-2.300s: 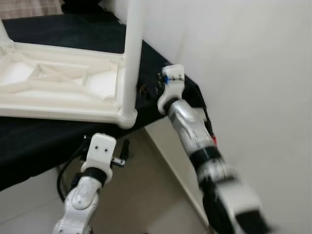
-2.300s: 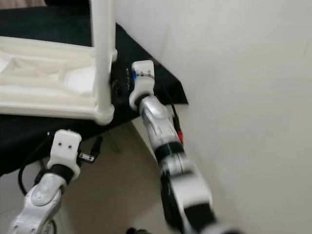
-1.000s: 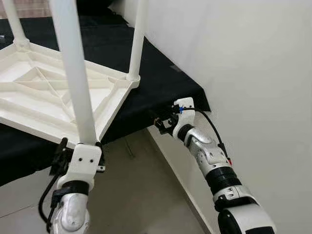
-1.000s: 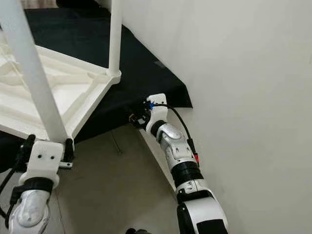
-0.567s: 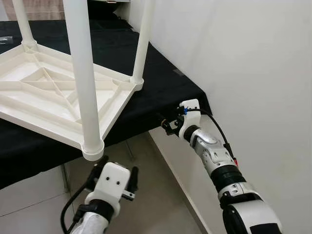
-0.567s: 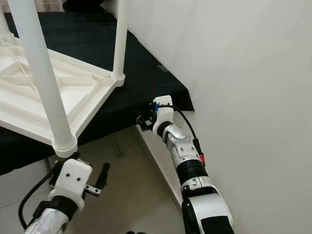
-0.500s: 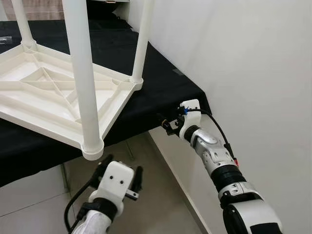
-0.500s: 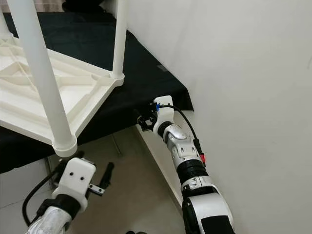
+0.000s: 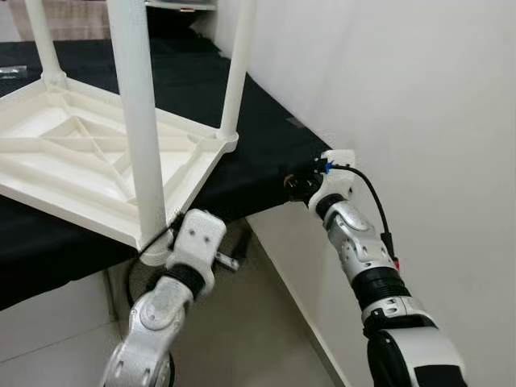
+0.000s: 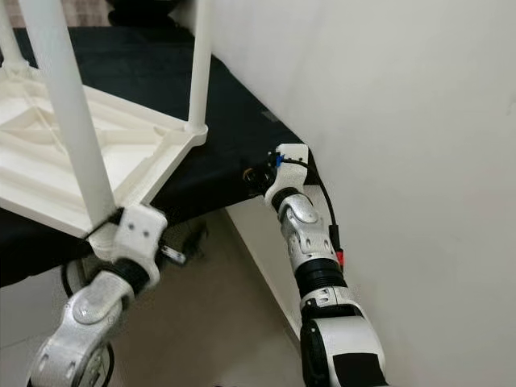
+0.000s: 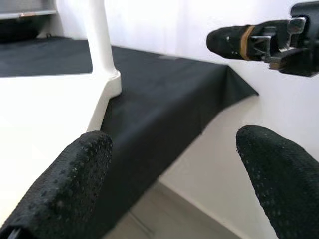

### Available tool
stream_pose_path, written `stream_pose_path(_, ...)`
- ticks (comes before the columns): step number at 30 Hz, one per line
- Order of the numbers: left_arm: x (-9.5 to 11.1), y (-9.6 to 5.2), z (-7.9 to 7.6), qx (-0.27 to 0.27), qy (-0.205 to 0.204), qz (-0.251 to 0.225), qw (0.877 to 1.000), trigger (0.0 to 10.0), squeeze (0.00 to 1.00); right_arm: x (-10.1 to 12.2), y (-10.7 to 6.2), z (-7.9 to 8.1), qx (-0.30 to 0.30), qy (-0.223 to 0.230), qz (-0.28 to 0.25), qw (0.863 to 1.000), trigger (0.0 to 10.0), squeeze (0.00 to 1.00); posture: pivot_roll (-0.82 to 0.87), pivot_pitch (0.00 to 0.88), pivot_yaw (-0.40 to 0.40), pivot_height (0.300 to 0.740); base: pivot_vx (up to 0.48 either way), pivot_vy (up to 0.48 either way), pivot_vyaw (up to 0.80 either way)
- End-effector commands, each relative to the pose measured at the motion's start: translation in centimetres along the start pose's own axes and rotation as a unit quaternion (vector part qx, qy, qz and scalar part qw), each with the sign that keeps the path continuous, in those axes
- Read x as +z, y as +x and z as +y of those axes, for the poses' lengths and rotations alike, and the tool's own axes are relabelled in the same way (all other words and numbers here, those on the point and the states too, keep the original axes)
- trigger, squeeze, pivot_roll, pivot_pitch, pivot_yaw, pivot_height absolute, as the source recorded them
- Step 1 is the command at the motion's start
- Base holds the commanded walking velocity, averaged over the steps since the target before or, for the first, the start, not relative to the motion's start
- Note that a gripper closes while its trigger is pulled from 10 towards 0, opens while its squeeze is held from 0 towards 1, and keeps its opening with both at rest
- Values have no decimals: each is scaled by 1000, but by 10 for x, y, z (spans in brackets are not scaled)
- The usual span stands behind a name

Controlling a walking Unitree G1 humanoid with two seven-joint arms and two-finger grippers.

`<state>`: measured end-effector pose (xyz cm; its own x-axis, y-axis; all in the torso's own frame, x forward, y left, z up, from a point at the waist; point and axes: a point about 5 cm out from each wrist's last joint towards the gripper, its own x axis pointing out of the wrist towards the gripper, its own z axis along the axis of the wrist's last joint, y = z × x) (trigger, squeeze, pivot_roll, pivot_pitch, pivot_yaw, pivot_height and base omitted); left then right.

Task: Building children table

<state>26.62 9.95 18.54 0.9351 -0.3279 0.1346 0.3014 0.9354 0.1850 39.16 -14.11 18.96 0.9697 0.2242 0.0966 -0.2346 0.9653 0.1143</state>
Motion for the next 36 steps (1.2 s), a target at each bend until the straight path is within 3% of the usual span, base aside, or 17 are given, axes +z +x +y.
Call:
stream_pose_path(1,-6,0,0,-3,-6,9,1000,10000,0,2,-1,-2,-4,5,-11,1000,10000,0,127,93,-173,740,0,0,0)
stream_pose_path(3,-7,6,7,8,-1,7,1000,10000,0,4,-1,-1,-4,4,-16,1000,10000,0,125,94,-172,740,0,0,0)
stream_pose_path(5,-8,15,25,52,15,5,999,10000,0,4,-2,-3,-12,3,-20,1000,10000,0,119,92,-164,740,0,0,0)
stream_pose_path(8,-7,16,32,70,23,4,997,10000,0,4,-2,-4,-15,1,-19,1000,10000,0,119,94,-163,740,0,0,0)
stream_pose_path(9,-7,12,50,130,74,8,989,10000,0,1,-3,-8,-25,-3,-13,1000,10000,0,128,97,-171,740,0,0,0)
stream_pose_path(10,-7,10,56,150,92,10,984,10000,0,1,-3,-9,-27,-3,-11,1000,10000,0,128,97,-171,740,0,0,0)
stream_pose_path(17,-8,3,68,192,101,16,976,10000,0,-1,-4,-8,-28,-2,-7,1000,10000,0,134,100,-175,740,0,0,0)
stream_pose_path(29,-8,8,43,153,62,-2,986,10000,0,6,-3,2,-7,12,-30,999,10000,0,130,101,-173,740,0,0,0)
stream_pose_path(32,-7,8,20,121,43,-6,992,10000,0,9,-11,7,21,22,-52,998,10000,0,128,98,-175,740,0,0,227)
stream_pose_path(36,-9,6,10,106,32,-5,994,10000,0,9,-17,5,8,11,-56,998,10000,0,122,97,-169,740,0,0,770)
